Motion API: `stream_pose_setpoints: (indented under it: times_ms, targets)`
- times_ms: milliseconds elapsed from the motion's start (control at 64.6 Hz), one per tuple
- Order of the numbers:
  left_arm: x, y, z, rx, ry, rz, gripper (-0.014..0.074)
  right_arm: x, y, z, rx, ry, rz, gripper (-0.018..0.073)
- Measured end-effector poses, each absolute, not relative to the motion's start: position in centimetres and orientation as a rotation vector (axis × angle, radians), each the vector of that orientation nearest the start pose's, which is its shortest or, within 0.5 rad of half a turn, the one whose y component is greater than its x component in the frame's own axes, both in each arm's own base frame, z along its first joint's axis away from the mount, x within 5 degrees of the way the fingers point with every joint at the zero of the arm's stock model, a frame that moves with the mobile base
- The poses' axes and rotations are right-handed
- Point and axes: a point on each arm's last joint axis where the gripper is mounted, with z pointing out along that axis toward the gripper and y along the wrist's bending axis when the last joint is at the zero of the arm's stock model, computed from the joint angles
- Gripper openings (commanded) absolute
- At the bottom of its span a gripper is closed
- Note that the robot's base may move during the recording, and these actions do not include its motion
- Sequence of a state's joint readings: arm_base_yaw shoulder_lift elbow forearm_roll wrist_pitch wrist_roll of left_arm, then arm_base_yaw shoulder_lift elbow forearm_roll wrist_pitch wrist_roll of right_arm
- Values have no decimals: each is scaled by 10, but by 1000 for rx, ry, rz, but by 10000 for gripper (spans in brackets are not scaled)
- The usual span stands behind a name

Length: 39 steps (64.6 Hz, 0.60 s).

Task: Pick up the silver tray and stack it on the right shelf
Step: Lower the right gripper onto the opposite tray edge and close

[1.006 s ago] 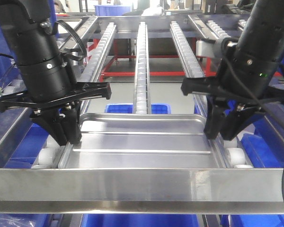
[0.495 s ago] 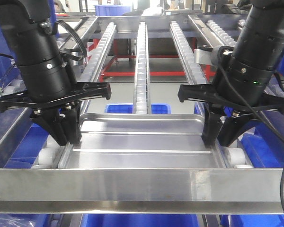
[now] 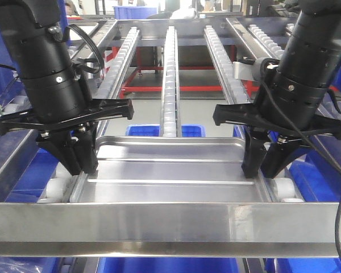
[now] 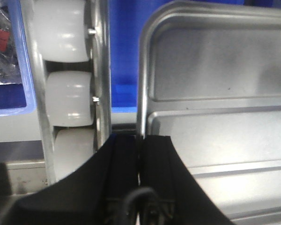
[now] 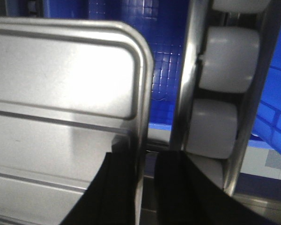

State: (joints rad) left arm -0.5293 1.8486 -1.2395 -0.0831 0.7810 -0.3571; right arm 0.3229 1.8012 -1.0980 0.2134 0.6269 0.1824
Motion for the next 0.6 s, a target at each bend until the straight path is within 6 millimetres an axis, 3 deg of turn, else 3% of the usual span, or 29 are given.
stream_pose_setpoints:
  times_ms: [263,464,603]
  targets:
    - [314,-190,190,177,2912,-256,-101,327,123,177,20,2846,336,262]
    - [314,-190,190,178,2913,-253,-101,326,126,177,-4,2846,333,113]
    - [314,-190,190,180,2914,-250,-101,326,127,177,1,2844,336,81]
